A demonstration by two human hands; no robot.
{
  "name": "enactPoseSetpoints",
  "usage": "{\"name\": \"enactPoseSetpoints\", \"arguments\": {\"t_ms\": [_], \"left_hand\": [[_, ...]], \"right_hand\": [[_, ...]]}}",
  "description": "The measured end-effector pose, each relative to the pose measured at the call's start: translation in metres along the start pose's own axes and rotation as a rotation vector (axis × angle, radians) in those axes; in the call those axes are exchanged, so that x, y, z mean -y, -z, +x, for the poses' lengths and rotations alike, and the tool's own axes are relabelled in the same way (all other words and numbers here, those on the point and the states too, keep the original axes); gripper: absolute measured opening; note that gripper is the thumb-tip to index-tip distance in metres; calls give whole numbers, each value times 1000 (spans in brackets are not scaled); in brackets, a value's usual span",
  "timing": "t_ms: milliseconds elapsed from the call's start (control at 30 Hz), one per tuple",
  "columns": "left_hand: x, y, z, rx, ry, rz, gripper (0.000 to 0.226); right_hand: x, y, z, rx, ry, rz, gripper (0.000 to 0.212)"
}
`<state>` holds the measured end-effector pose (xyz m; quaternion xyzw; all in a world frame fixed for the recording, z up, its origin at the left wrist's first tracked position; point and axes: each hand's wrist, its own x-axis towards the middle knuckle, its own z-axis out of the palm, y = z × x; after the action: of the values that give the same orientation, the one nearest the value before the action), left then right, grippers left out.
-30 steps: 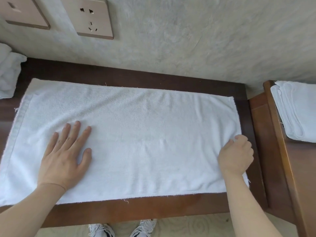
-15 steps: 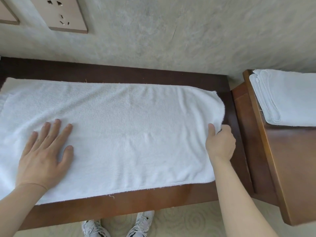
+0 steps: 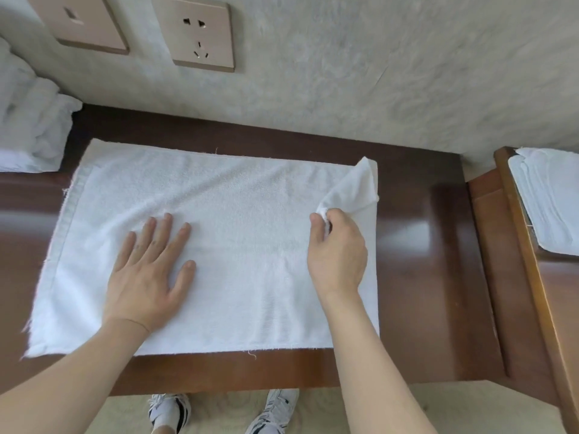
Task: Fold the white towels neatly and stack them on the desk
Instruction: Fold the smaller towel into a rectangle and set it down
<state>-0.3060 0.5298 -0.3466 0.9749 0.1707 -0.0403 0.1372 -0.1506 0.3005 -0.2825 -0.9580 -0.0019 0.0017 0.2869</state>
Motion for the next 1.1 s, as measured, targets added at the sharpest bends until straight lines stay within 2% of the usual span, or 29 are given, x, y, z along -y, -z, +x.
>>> {"name": "enactPoseSetpoints", "arguments": {"t_ms": [267,333,400,467,533,567,600,700,767,867,1000,1100], "left_hand": [[1,5,0,-16,-24,-110,62],[-1,10,2,5,-44,-91,73],[0,13,-2,-21,-74,-177,84],[7,21,-7,-30,71,-466,71],[19,46,-9,148,267,-817,40],[29,53,-7,163,309,-915,17],[40,60,-3,104,331,-958,9],[84,85,5,-29,470,-1070,33],[111,97,7,-90,538,-1171,27],[144,103,5,32,661,-1320,27],[160,108,-12,218,730,-1371,31],[157,109,-22,233,733,-1283,20]], "right_hand": [[107,-61,-58,238,69,22,26],[133,-71,-71,273,72,38,25],[160,-78,-83,306,90,69,23],[183,-85,-91,316,117,92,21],[205,-95,-98,310,153,104,23],[214,-100,-101,314,165,103,24],[224,-106,-103,330,167,100,25],[249,-124,-108,370,172,94,22],[260,-134,-112,375,202,72,21],[274,-152,-121,439,231,40,22],[273,-175,-129,637,121,157,29],[263,-178,-118,590,23,312,29]]}}
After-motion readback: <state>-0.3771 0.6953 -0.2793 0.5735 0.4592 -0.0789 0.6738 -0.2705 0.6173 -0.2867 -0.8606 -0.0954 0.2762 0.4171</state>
